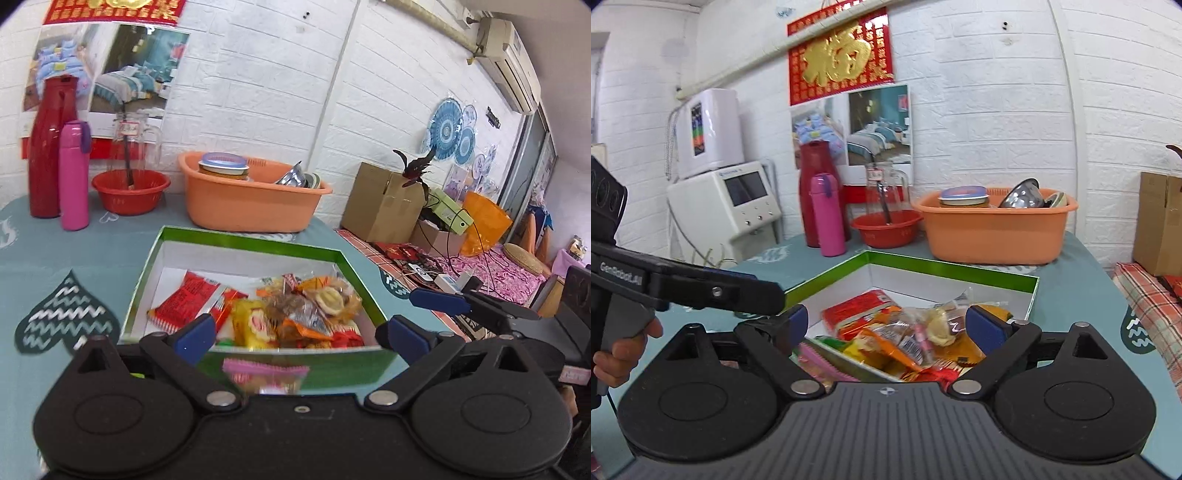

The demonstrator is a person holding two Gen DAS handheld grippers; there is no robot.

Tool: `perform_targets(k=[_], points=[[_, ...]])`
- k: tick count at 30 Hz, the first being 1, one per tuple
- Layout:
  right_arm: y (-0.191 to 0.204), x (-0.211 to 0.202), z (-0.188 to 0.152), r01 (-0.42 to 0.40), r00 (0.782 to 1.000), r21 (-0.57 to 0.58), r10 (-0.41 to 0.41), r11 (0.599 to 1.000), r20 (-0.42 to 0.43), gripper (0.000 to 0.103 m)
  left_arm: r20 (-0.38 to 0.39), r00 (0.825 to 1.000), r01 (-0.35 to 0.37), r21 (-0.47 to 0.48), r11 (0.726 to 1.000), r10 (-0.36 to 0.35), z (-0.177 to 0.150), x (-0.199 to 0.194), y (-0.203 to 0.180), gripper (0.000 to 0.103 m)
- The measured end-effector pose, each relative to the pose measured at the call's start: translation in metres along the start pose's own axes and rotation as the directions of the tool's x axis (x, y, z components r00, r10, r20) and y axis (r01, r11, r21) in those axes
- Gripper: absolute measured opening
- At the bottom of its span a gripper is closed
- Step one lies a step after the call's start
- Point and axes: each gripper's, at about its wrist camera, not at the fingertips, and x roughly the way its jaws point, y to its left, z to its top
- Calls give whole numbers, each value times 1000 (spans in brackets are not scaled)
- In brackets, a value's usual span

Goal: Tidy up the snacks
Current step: 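Reach the left gripper to the yellow chip bag and grasp it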

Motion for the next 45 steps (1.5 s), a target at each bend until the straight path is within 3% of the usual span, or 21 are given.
perform_targets(k=[7,10,13,17,21,28,34,35,37,39,42,45], points=[[17,-30,-4,-110,994,21,110,994,-12,103,5,998,-57,-60,997,57,-34,-63,16,103],[29,-38,-3,-165,986,8,165,986,3,103,2,990,-138,-88,986,139,-48,-86,32,103],[42,-28,-10,-217,975,15,217,976,-42,103,-26,979,-202,-137,970,200,-63,-101,51,103],[69,1,-31,-276,948,17,276,961,-157,103,-78,973,-230,-212,950,218,-79,-106,74,103],[102,27,-50,-373,889,48,371,927,-268,103,-80,977,-212,-262,942,198,-81,-109,89,103],[153,42,-48,-500,839,-56,468,864,-278,103,-88,978,-206,-299,932,188,-87,-111,106,103],[164,70,-57,-456,871,-147,407,878,-276,103,-128,981,-182,-351,919,146,-97,-104,113,103],[164,70,-60,-453,868,-146,397,880,-297,103,-136,981,-176,-347,921,137,-99,-101,112,103],[159,65,-65,-491,833,-113,428,864,-350,103,-152,981,-163,-335,928,117,-102,-92,109,103],[156,55,-70,-499,822,-100,433,861,-370,103,-165,982,-140,-331,933,88,-104,-84,106,103],[148,34,-77,-466,839,-93,406,880,-361,103,-191,980,-116,-310,944,57,-107,-76,103,103],[142,18,-75,-443,856,-78,395,893,-333,103,-179,981,-126,-306,943,74,-105,-84,103,103]])
